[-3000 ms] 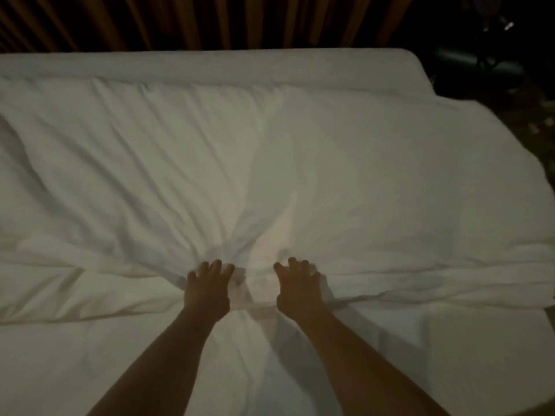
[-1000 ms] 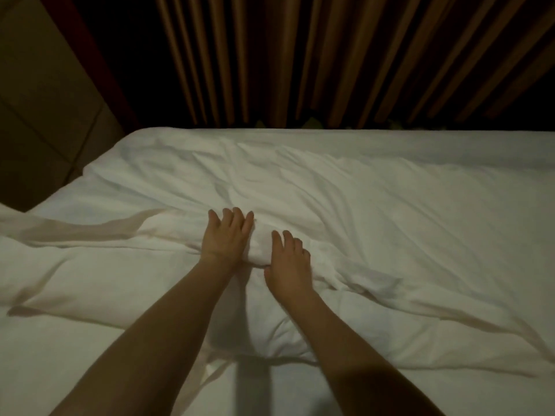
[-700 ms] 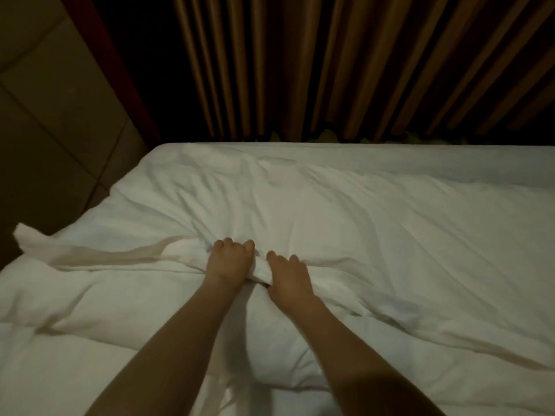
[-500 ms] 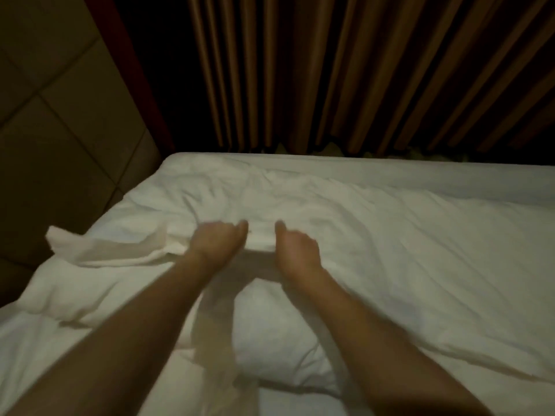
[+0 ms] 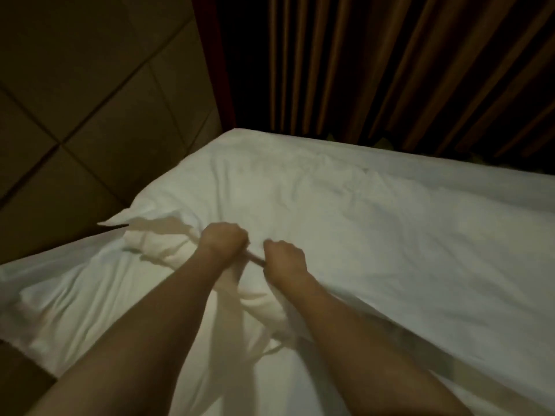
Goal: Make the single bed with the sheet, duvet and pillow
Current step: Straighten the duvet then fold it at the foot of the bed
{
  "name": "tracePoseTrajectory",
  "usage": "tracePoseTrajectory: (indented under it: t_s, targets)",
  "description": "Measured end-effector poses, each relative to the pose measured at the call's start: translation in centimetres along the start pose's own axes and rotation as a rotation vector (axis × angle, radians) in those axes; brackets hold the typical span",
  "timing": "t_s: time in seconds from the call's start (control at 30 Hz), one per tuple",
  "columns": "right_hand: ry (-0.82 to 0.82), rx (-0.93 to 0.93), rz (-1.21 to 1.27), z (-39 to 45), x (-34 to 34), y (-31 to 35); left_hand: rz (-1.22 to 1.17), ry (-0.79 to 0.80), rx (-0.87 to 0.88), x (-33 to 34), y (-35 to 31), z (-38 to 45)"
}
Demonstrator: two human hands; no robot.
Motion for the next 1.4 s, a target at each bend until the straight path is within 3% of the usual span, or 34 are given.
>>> tracePoseTrajectory:
  t_s: [0.17, 0.23, 0.33, 0.43, 0.57, 0.67, 0.7, 0.8, 0.83, 0.9, 1.0, 1.03, 1.17, 1.33, 1.4]
  targets:
    - [-0.347, 0.179, 0.205, 1.8, -6.2, 1.1, 0.047, -0.314, -0.044, -6.5, 1.8, 1.4]
    - [-0.262, 0.198, 0.239, 0.2, -2.8, 2.6, 0.029, -0.249, -0.037, -4.1, 1.9, 0.4]
    - [0.044, -0.004, 0.171, -4.0, 4.7, 4.7, -0.064, 0.013, 0.002, 3.7, 0.2, -3.2]
    - [0.095, -0.064, 0.124, -3.9, 5.7, 4.0, -0.096, 0.068, -0.027, 5.7, 0.3, -3.5]
    - [-0.067, -0.102, 0.094, -2.0, 1.2, 4.0, -0.013, -0.045, -0.083, 2.4, 1.4, -1.6]
    - [-0.234, -0.012, 0.119, -0.4, -1.2, 3.6, 0.013, -0.065, -0.122, 0.9, 3.3, -1.1]
    - [-0.172, 0.004, 0.133, -1.0, 0.0, 4.0, 0.052, -0.041, -0.100, 1.0, 3.6, -1.2]
    - [0.217, -0.148, 0.021, -5.3, 5.7, 6.7, 0.101, 0.092, -0.057, 3.1, 1.8, -1.9]
    - [0.242, -0.145, 0.047, -6.0, 6.5, 7.9, 0.103, 0.110, -0.060, 3.7, 1.8, -2.4]
    - [0.088, -0.108, 0.135, -5.7, 6.0, 9.4, 0.128, 0.020, -0.068, 3.8, 2.4, -2.6]
    - [-0.381, -0.037, 0.170, -2.7, 3.3, 9.9, 0.199, -0.131, -0.121, 2.9, 5.1, -1.7]
    - [-0.452, -0.035, 0.132, -1.7, 3.3, 9.8, 0.204, -0.158, -0.136, 2.8, 6.2, -1.6]
    - [-0.415, -0.060, -0.003, 0.1, 4.2, 9.4, 0.226, -0.191, -0.182, 3.1, 9.4, -2.3]
    - [-0.472, -0.046, -0.004, 3.4, 2.3, 11.5, 0.044, -0.218, -0.222, 3.4, 11.1, -1.9]
    - [-0.397, -0.069, -0.058, 4.5, 1.9, 11.7, -0.023, -0.198, -0.211, 3.7, 10.5, -1.4]
Point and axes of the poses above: each hand's wrist, its own z-axis towards the middle knuckle, its own x-axis out of the palm, y = z × x, the point moved 2 cm from there along z, towards the middle knuckle, and after that the axes turned 3 degrees about x, right-handed, at the moved point
